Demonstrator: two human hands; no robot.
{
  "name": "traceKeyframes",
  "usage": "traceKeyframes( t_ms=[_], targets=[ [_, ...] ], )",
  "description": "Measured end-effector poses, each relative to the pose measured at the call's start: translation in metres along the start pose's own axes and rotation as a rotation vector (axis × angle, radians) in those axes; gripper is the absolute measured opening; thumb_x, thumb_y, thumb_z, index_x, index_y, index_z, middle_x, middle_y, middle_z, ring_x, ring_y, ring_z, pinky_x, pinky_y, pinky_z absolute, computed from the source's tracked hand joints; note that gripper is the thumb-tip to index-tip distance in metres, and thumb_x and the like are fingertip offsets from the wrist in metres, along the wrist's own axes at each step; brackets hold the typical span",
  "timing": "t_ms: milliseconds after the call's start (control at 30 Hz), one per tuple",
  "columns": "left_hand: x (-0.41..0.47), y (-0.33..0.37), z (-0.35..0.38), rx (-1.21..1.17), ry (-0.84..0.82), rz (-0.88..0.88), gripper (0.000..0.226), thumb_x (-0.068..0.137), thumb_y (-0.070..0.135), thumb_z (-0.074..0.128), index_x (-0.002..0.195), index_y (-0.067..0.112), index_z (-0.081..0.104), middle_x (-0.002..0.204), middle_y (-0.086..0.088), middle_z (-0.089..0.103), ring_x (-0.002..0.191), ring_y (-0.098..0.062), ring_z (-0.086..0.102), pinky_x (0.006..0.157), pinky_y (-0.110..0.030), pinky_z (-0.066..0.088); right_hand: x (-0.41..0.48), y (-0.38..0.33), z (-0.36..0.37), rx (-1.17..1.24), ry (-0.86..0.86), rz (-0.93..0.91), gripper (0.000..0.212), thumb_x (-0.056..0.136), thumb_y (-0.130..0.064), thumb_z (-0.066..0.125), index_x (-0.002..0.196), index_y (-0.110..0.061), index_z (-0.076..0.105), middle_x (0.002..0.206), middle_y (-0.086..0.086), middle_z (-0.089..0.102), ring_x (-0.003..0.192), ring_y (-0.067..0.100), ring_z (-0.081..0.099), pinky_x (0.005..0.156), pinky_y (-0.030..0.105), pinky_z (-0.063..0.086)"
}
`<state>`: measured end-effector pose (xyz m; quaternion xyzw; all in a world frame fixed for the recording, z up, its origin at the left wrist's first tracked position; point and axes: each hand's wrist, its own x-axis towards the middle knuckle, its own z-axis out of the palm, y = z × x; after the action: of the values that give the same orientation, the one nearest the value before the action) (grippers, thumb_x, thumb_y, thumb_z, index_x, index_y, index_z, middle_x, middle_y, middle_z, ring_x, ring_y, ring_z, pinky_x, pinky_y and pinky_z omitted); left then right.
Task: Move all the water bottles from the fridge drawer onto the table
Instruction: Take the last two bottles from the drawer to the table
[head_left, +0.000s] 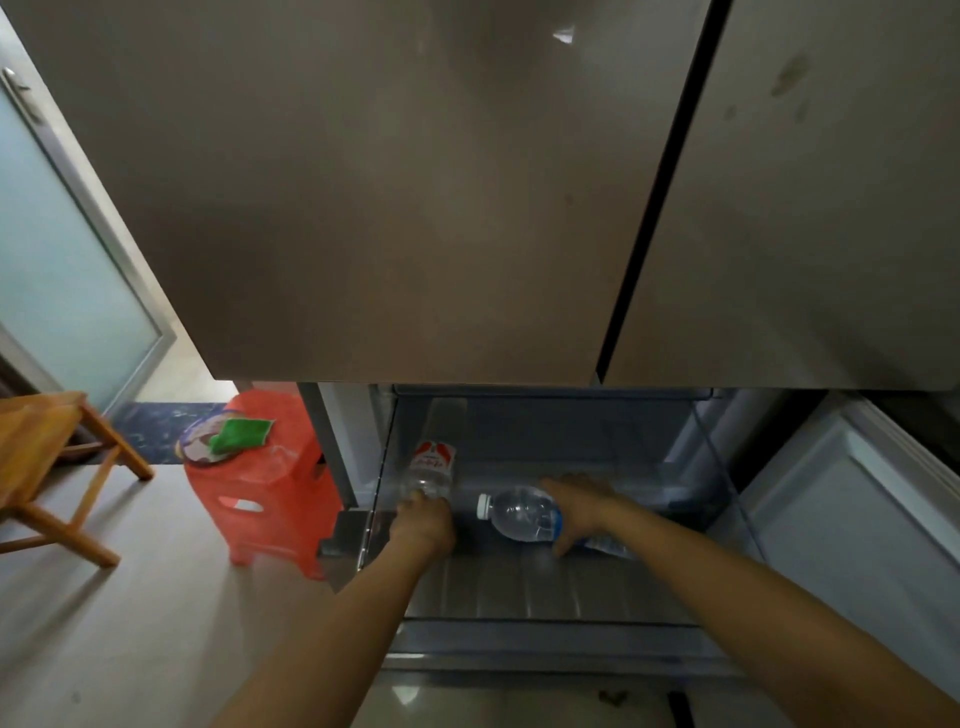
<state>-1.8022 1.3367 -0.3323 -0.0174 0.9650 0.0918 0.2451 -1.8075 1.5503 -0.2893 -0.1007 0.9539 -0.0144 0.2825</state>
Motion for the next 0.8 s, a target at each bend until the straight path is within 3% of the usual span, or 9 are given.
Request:
traceKeyframes(
  t_ms=[200,333,433,533,633,800],
  targets=[
    [0.003,-0.004,-0.001,-0.058,-0.054,0.045,0.065,0.085,0.023,0.058,0.141,0.010,0.028,0.147,-0.018,0.021,0.135,-0.034,0.026,0.113,-0.041,0.029,0.006,-0.047,0.013,-0.048,0.093,-0.072,0.095,0.071,-0.035,0.075,0.145,-0.026,0.017,0.147,0.010,0.031,0.133,0.031,0.031,0.108,0.044,0.028],
    [0.004,-0.008,-0.004,-0.071,-0.060,-0.007,0.060,0.085,0.015,0.057,0.139,0.009,0.031,0.145,-0.017,0.024,0.130,-0.032,0.036,0.109,-0.035,0.033,0.006,-0.056,0.021,-0.208,0.097,-0.073,0.088,0.070,-0.035,0.075,0.142,-0.024,0.024,0.144,0.012,0.032,0.130,0.032,0.031,0.106,0.043,0.025],
    [0.003,-0.008,-0.003,-0.061,-0.093,-0.003,0.053,0.086,0.020,0.054,0.136,0.016,0.036,0.144,-0.019,0.025,0.130,-0.036,0.034,0.109,-0.041,0.033,0.003,-0.056,0.022,-0.230,0.089,-0.089,0.086,0.069,-0.036,0.074,0.139,-0.024,0.027,0.143,0.011,0.034,0.129,0.031,0.032,0.106,0.042,0.025],
    [0.015,-0.010,0.011,-0.093,-0.167,-0.052,0.063,0.084,0.024,0.054,0.140,0.012,0.029,0.145,-0.021,0.028,0.130,-0.037,0.033,0.110,-0.043,0.032,-0.004,-0.054,0.022,-0.184,0.080,-0.109,0.087,0.069,-0.035,0.074,0.141,-0.025,0.025,0.144,0.008,0.036,0.131,0.030,0.032,0.106,0.042,0.024],
    [0.001,-0.007,0.000,-0.088,-0.155,-0.024,0.059,0.088,0.017,0.051,0.140,0.006,0.026,0.142,-0.020,0.031,0.131,-0.035,0.033,0.111,-0.040,0.031,-0.015,-0.050,0.017,-0.124,0.100,-0.118,0.088,0.071,-0.033,0.073,0.142,-0.027,0.021,0.144,0.009,0.036,0.131,0.031,0.032,0.108,0.043,0.023],
    [-0.002,-0.001,-0.005,-0.174,-0.082,-0.006,0.038,0.090,0.010,0.049,0.127,0.006,0.041,0.127,-0.015,0.048,0.116,-0.028,0.049,0.105,-0.036,0.039,-0.043,-0.025,-0.012,0.218,0.355,-0.056,0.094,0.066,-0.034,0.075,0.142,-0.032,0.021,0.138,0.004,0.048,0.125,0.027,0.046,0.102,0.039,0.036]
  ],
)
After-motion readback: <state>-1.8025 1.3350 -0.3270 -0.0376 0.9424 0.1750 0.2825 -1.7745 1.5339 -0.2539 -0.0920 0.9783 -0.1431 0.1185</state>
